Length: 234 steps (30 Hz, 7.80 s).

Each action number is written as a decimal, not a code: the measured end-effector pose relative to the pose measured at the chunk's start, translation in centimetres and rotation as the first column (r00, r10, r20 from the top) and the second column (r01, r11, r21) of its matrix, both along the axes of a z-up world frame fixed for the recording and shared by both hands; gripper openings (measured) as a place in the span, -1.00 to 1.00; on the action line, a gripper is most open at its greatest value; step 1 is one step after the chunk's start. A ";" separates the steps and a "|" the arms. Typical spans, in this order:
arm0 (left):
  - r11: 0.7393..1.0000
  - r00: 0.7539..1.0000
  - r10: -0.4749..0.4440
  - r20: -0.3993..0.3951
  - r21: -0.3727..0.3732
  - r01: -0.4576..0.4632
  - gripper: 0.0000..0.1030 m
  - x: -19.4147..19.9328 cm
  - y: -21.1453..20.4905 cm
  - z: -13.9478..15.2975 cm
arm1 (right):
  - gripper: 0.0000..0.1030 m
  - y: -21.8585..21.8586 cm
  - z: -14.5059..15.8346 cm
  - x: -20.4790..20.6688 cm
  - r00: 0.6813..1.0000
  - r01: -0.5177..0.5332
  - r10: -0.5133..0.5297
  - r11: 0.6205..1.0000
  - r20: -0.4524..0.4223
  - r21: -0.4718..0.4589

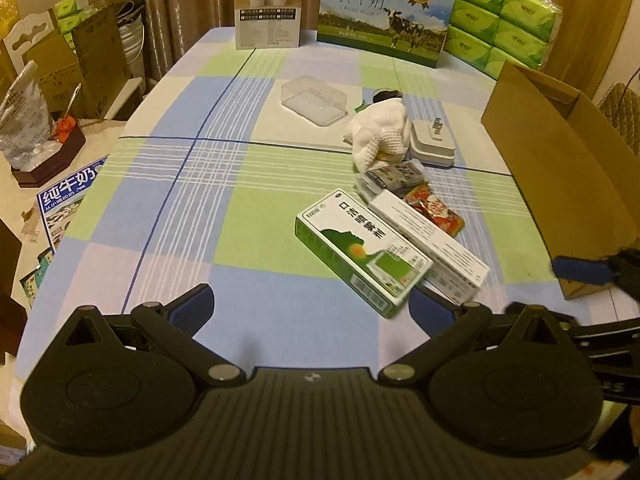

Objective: Organize objects
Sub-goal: 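Grasp the white medicine box with the right tool while the left tool grasps the green spray box, then carry both boxes into the cardboard box and open both tools, then withdraw both tools back over the table, then grasp the black lighter with the right tool while the left tool grasps the snack packet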

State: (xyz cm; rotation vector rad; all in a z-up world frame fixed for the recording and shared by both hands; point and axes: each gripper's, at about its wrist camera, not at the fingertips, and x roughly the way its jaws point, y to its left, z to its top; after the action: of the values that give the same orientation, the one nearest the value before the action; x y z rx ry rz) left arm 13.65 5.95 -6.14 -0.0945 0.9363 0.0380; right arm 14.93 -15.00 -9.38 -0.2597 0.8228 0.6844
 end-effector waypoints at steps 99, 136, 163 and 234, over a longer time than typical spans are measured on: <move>0.873 0.867 -0.485 0.119 0.011 0.487 -0.01 10.0 -23.5 9.1 | -0.56 -20.3 13.1 7.7 0.859 0.488 -0.500 0.865 0.111 0.118; 0.939 0.924 -0.335 0.184 -0.019 0.344 0.25 5.6 -18.0 8.8 | 0.35 -22.3 13.2 4.4 0.850 0.487 -0.525 0.820 0.053 0.302; 0.999 0.989 -0.051 0.136 0.013 0.050 0.97 -6.2 -1.6 7.6 | 0.96 -8.7 11.7 -6.9 0.964 0.253 -0.267 0.925 0.014 0.283; 0.908 0.905 -0.417 0.090 0.095 0.409 0.37 13.6 -3.6 -7.4 | -0.63 -0.3 -5.4 9.6 0.984 0.175 -0.177 0.984 -0.037 -0.034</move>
State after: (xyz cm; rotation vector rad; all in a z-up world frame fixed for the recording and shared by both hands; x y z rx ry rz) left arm 27.21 2.39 -13.55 0.1718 0.8294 -0.3239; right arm 24.51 -15.28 -14.74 -0.1982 0.8836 0.5128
